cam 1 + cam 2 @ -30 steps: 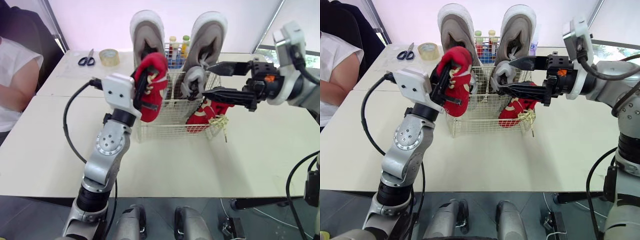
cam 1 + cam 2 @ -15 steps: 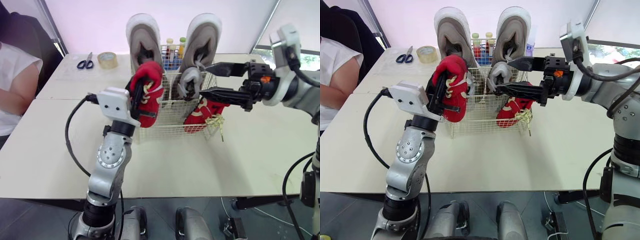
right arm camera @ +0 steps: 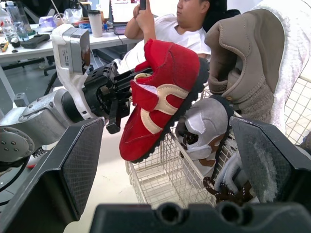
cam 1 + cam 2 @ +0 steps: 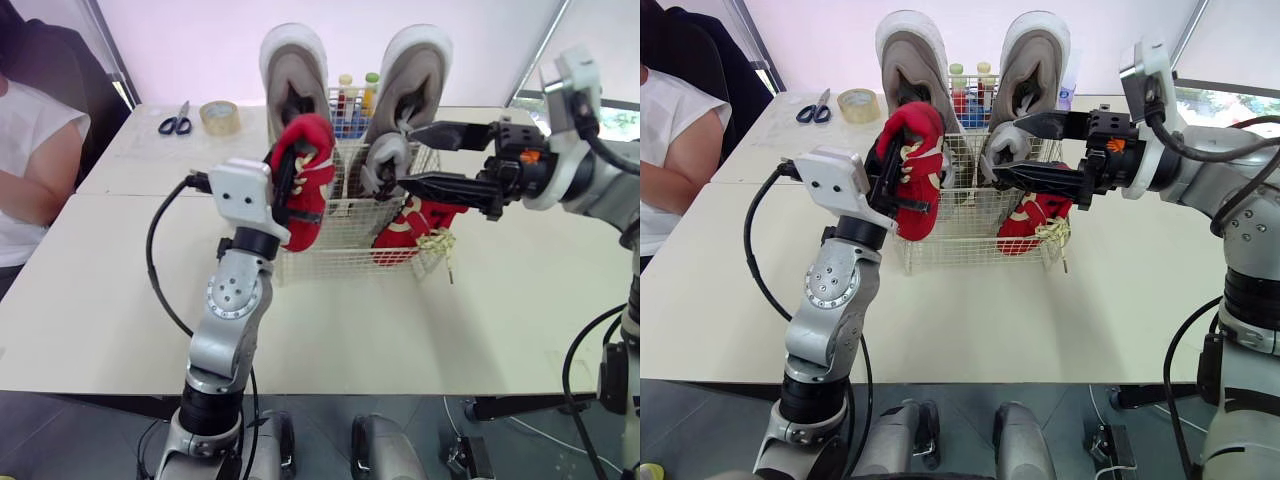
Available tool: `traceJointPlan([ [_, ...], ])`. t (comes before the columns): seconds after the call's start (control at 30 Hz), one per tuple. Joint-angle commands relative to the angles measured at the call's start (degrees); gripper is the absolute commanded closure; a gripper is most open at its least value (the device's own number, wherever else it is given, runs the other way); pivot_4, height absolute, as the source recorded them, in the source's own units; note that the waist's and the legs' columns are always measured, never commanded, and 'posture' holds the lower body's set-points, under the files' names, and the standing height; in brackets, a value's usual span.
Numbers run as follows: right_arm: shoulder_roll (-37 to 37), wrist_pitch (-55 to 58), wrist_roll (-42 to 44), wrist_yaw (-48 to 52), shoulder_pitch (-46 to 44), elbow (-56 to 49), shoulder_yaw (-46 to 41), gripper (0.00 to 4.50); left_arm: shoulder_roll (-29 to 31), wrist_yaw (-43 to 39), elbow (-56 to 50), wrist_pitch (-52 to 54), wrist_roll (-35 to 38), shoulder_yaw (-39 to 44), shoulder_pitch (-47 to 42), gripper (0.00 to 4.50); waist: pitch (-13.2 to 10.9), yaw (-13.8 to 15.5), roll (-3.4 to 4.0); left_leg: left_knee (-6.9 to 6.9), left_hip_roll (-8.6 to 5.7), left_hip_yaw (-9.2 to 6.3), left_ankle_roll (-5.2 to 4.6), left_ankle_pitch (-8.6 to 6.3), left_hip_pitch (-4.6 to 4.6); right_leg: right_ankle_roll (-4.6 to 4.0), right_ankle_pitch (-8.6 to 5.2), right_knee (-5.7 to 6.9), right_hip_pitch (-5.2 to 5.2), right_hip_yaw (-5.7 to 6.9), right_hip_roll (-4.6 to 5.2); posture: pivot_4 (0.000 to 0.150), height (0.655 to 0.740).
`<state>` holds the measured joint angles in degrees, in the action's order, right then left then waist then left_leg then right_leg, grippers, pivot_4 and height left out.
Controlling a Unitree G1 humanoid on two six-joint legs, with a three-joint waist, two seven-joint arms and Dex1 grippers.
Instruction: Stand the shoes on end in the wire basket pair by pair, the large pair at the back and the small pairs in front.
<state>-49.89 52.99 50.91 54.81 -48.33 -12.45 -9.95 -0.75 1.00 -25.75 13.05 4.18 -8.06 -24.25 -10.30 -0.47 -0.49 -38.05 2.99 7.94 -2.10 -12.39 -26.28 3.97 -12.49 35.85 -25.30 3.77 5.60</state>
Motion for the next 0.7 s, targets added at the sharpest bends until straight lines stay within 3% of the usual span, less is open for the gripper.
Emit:
traceJointPlan([
  [0.03, -0.41, -0.7, 0.95, -0.21, -1.34, -0.78, -2.28, 0.0, -0.57, -0.78, -1.44, -1.97, -1.4, -1.39, -1.61, 4.46, 0.0, -0.07, 0.0, 0.0, 0.0, 0.0, 0.02, -0.02, -0.01, 0.0, 0.0, -0.01, -0.01, 0.0, 0.0, 0.15, 0.74],
  [0.4, -0.91, -0.21, 1.36, -0.31, -1.69, -0.81, -2.4, 0.0, 2.07, -1.61, 7.25, -11.62, -8.71, -4.28, 6.28, 4.46, 0.02, -0.14, 0.03, 0.02, 0.02, -0.01, -0.04, -0.03, -0.03, 0.0, 0.0, -0.02, -0.05, 0.01, 0.0, 0.15, 0.74],
  [0.7, -0.12, -1.14, 1.31, -0.5, -1.71, -0.25, -2.12, 0.0, 2.52, -0.96, 4.81, -13.5, -11.87, -3.23, 7.08, 4.46, 0.04, 0.0, 0.06, 0.02, -0.04, 0.01, -0.22, -0.21, -0.12, 0.0, 0.0, -0.4, 0.06, 0.03, 0.06, 0.15, 0.74],
])
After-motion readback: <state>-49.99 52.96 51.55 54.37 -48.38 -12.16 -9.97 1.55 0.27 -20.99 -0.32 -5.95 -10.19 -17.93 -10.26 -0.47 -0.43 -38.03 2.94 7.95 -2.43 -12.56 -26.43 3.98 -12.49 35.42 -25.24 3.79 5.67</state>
